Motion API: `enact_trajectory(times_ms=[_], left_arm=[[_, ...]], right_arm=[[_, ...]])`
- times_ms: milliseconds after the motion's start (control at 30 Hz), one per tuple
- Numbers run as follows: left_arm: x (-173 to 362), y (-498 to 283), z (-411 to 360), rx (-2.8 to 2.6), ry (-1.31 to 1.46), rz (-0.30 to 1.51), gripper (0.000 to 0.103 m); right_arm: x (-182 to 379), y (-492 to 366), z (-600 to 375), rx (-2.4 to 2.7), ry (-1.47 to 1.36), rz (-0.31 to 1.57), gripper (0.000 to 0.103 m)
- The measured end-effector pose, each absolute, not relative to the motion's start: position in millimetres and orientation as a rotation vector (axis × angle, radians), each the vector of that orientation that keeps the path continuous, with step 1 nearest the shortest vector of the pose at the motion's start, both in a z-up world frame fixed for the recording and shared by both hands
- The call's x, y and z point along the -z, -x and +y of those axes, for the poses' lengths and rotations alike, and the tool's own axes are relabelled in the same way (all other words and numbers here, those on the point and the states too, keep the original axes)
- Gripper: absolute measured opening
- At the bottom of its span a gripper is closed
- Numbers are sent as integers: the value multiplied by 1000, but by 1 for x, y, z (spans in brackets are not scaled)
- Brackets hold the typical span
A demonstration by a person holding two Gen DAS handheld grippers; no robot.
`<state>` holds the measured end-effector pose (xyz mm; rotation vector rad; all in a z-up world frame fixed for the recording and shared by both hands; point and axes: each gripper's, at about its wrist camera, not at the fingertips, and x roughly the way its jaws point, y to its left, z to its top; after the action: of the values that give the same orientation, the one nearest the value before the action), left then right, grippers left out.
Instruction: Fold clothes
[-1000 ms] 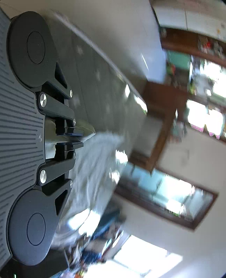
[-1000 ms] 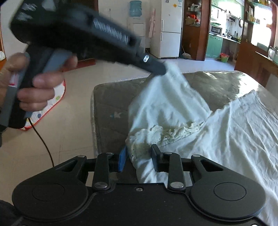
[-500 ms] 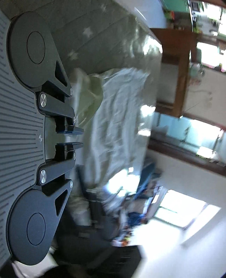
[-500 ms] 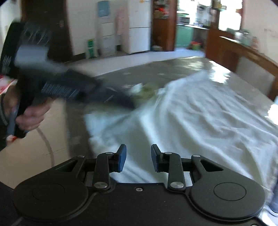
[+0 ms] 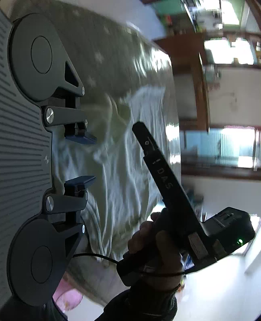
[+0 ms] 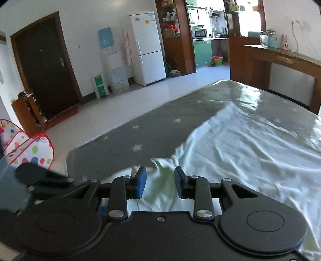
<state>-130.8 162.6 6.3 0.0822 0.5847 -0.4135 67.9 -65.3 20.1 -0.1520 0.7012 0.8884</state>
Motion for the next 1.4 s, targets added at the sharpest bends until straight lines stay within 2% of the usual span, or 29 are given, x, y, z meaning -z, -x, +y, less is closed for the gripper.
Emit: enact_trajectory(times_ms=[367,600,733,867,933,967,1000,1033,1100,1200,1400], left_arm=[[1,141,195,321,10,603,41],[-3,151,202,299,11,577,49],[5,147,203,264,2,609,50],[13,139,203,249,14,636,50],[15,134,199,251,8,638,49],[16,133,197,259,8,636,47],[16,132,196,262,9,633,38],[16,131,195,262,9,634,22],[18,128,195,251,9,655,13],[21,128,197,247,20,667,8],[21,133,190,245,-39,664,8]], right_arm=[[-6,-72,-67,-845,249,707,34],[-3,-72,-29,-884,374,663,33],[3,-74,-17,-878,432,670,23],[6,-77,-14,-879,449,673,22],[6,-79,-14,-876,430,670,11],[6,-80,-16,-875,419,671,10],[5,-81,-19,-874,397,672,8],[4,-83,-22,-872,371,673,6],[2,-87,-30,-858,328,677,6],[0,-96,-43,-826,256,685,5],[18,-120,-65,-761,131,766,5]])
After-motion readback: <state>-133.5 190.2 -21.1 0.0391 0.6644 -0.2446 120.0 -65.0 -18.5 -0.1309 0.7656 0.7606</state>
